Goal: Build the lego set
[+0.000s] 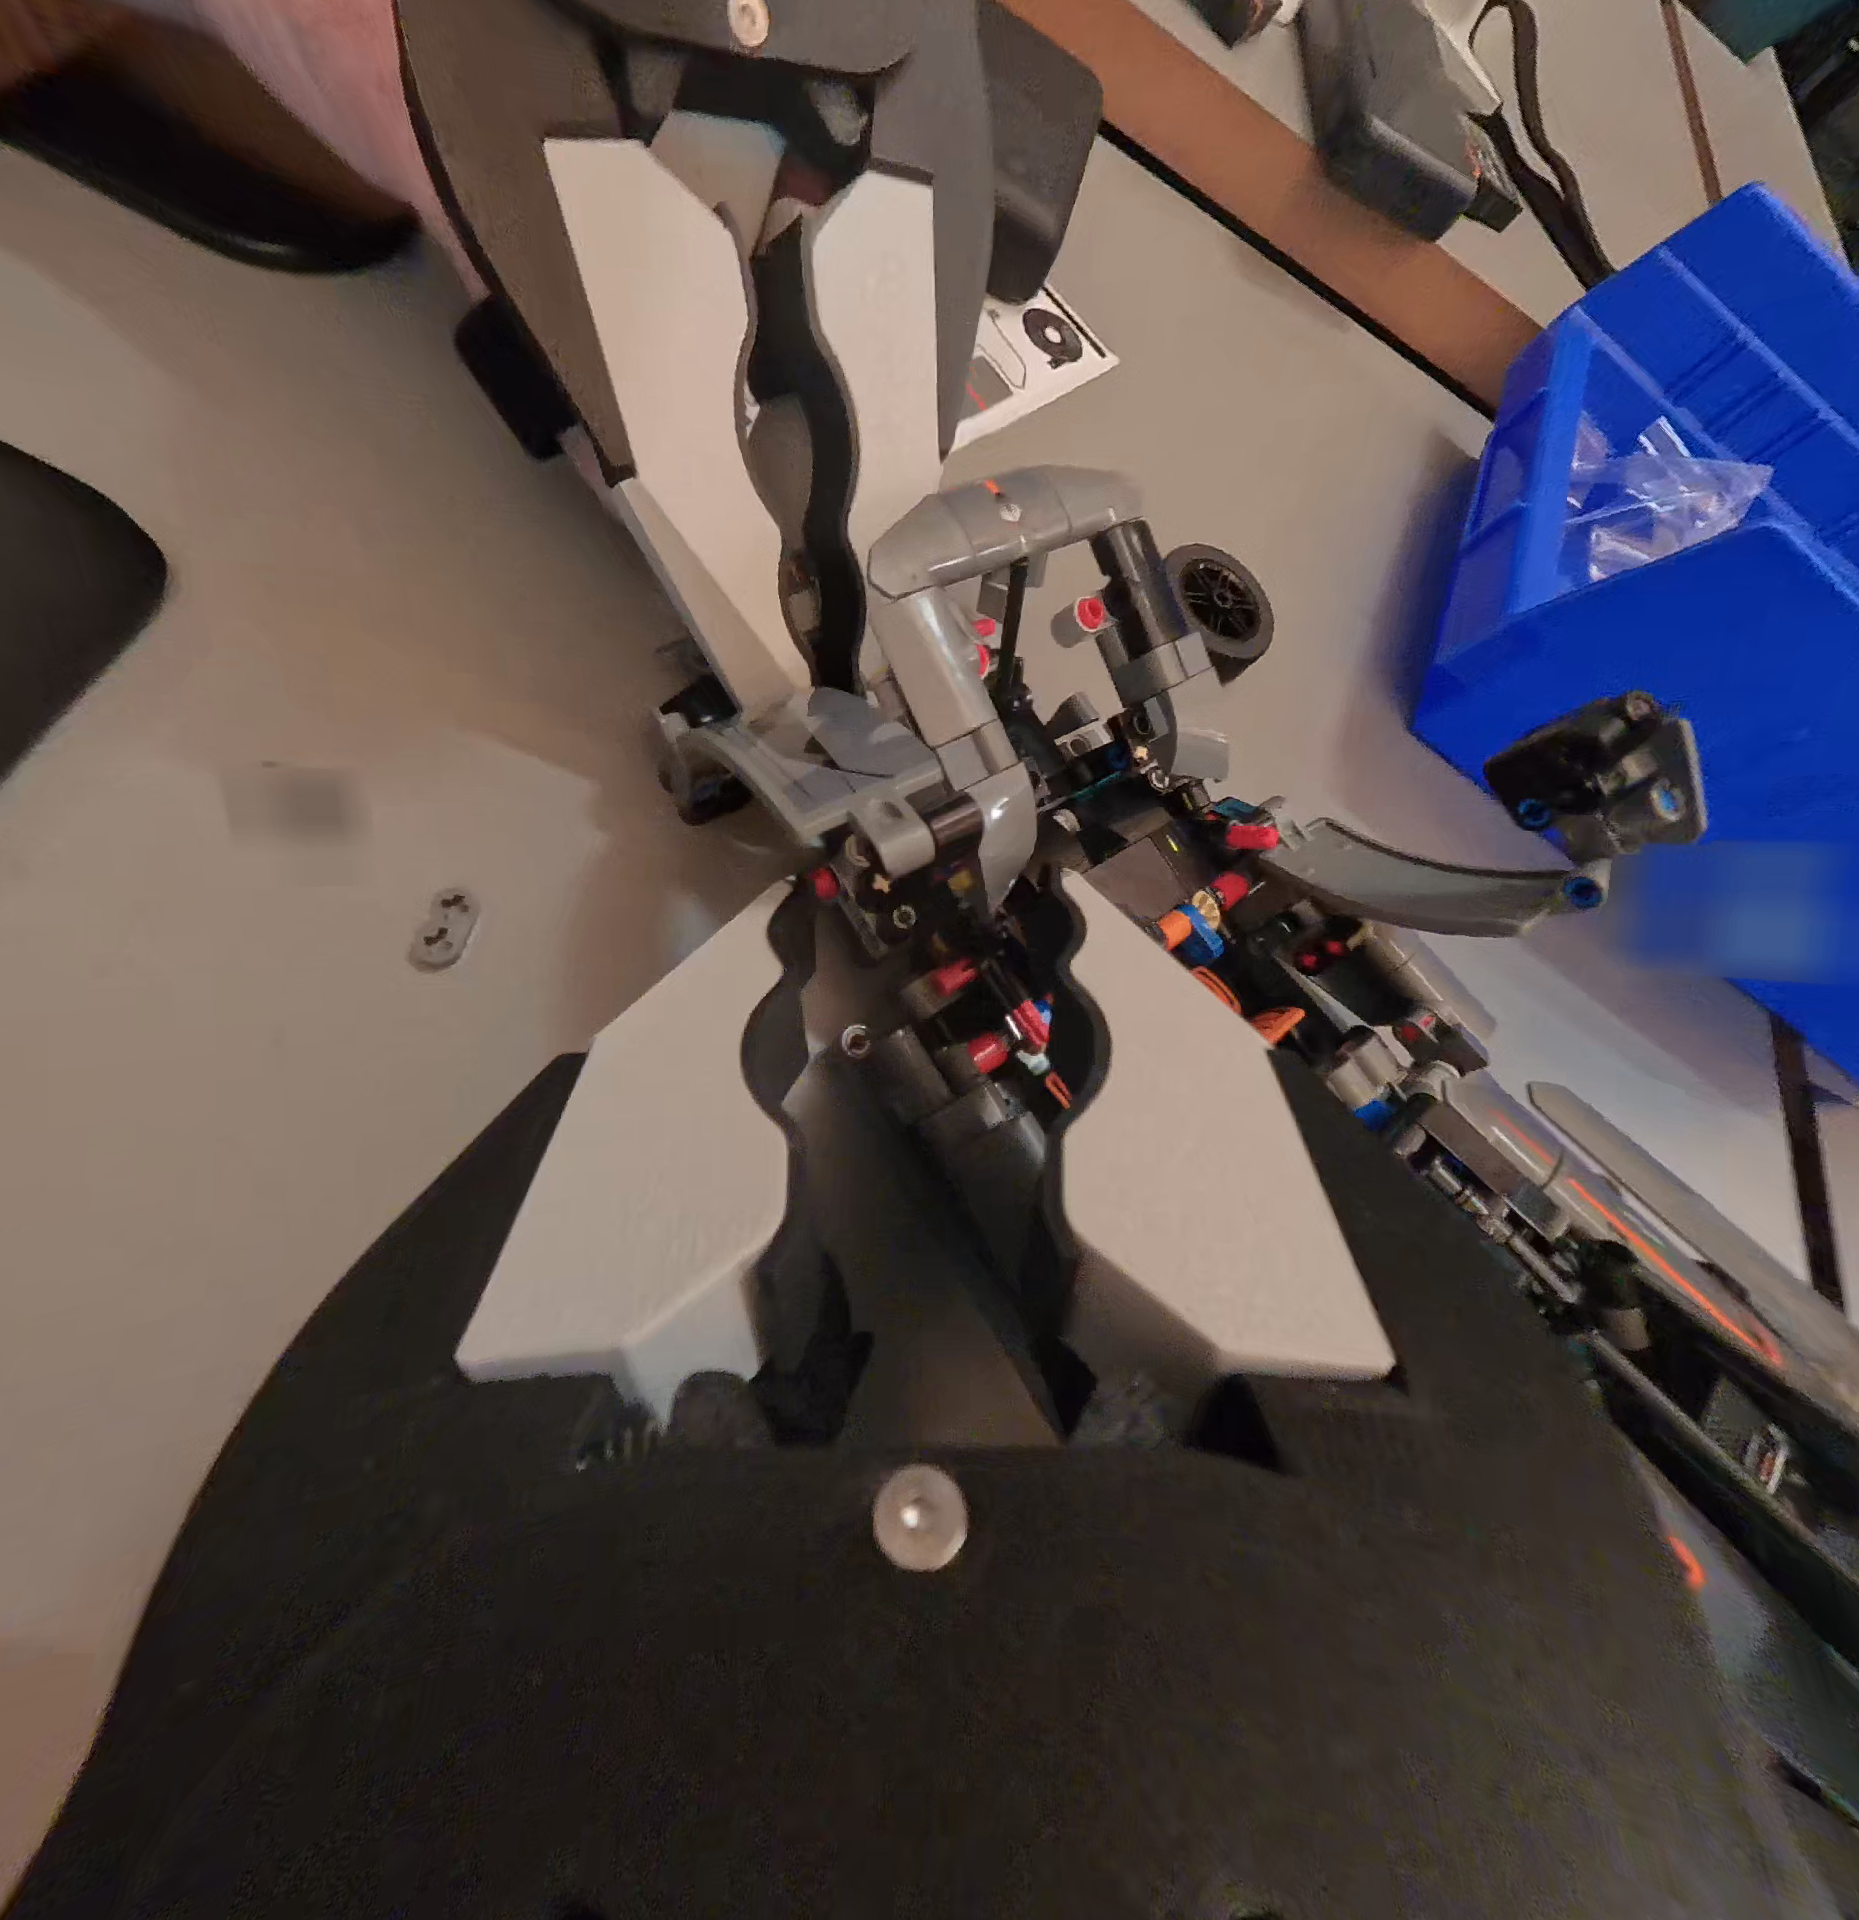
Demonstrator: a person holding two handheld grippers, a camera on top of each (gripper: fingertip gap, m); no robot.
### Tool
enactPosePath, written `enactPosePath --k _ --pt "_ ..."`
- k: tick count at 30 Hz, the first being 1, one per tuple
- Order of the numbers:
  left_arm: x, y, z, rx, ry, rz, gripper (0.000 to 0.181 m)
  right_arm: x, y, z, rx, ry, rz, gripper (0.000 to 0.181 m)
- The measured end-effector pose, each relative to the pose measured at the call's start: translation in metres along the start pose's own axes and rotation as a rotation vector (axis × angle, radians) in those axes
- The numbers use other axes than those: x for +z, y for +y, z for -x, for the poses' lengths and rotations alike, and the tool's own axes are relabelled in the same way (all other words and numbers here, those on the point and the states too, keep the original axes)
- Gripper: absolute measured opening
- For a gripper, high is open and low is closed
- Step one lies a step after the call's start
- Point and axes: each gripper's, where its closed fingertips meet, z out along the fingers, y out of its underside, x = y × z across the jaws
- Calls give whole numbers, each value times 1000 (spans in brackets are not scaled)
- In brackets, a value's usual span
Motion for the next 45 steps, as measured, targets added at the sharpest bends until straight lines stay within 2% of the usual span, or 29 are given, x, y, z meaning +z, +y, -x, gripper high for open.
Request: enactPosePath --k 1,4,6,13,18,25,34,37,42,45 --pt "0 0 0 -3 3 0 3 1 1 1 -21 8 15 42" --pt "0 0 0 3 -3 1 3 6 -2 2 -56 41 29 43" --pt "0 0 -1 5 3 0 3 8 -2 -1 -49 67 39 36" --pt "0 -3 -1 14 8 -3 4 9 -2 -1 -49 67 33 35" --pt "-1 -2 0 70 -16 92 3 10 -1 0 -51 67 40 34" --pt "-1 -4 4 45 0 154 2 10 0 -3 -48 75 48 33" --pt "-4 2 1 70 -39 107 2 12 -2 1 -83 77 43 32" --pt "-5 2 0 57 -22 102 2 12 -2 2 -80 73 42 31" --pt "-3 0 -1 -67 81 92 3 12 -2 1 -62 67 36 31" --pt "-2 0 -1 -66 112 101 3 12 -3 1 -62 69 34 31"
